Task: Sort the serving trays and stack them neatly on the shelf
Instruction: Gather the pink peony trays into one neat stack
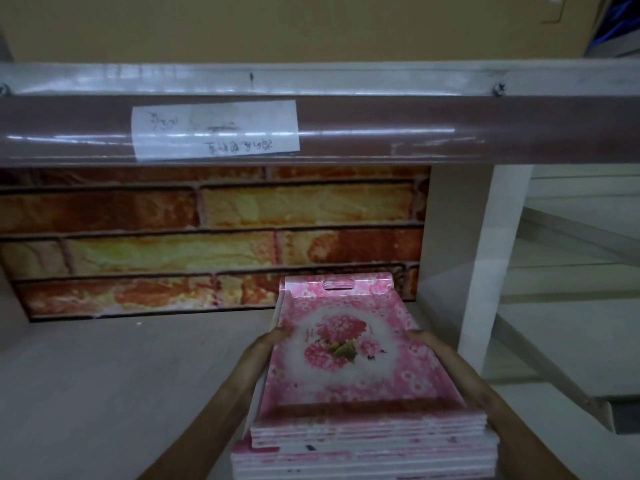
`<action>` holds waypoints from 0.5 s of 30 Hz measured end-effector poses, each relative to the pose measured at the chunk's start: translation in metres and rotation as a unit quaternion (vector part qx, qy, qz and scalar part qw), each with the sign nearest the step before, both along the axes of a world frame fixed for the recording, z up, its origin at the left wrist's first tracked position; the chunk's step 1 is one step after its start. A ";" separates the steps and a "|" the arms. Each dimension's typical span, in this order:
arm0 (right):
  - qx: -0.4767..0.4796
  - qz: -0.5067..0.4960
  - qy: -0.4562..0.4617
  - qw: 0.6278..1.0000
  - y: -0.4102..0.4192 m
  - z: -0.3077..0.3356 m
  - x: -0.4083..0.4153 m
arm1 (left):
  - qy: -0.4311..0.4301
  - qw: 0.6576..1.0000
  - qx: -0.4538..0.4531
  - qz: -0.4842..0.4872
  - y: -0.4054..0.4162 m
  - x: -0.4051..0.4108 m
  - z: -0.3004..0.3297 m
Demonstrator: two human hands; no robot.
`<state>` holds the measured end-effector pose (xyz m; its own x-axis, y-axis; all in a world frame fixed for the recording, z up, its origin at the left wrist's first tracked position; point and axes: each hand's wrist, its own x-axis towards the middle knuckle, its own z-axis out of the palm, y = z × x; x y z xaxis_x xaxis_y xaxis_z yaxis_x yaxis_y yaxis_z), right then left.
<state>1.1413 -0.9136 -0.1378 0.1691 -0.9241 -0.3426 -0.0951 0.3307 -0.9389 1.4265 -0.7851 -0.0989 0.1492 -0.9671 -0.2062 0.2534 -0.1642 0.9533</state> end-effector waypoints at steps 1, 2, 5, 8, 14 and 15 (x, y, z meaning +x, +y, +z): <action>-0.006 0.008 0.020 1.000 -0.007 -0.012 -0.002 | -0.005 1.000 0.001 0.016 0.002 0.000 -0.002; -0.009 0.010 0.012 1.000 -0.008 -0.021 -0.008 | -0.013 0.999 -0.003 0.033 0.002 0.004 -0.006; -0.043 0.048 -0.018 0.998 0.004 -0.023 -0.014 | -0.036 0.997 -0.016 0.064 0.013 0.006 -0.008; -0.088 0.079 -0.069 0.991 0.039 -0.001 -0.002 | -0.027 0.994 -0.063 0.089 0.040 0.008 -0.002; -0.146 0.096 -0.139 0.975 0.080 0.024 0.029 | -0.060 0.977 -0.127 0.163 0.119 0.013 0.013; -0.135 0.111 -0.147 0.973 0.088 0.025 0.035 | -0.068 0.974 -0.130 0.175 0.133 0.015 0.013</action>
<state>1.1759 -0.8252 -0.1129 0.4296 -0.9030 0.0020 0.1502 0.0693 -0.9862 1.4417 -0.6517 -0.0854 0.4874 -0.8693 0.0827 0.1187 0.1597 0.9800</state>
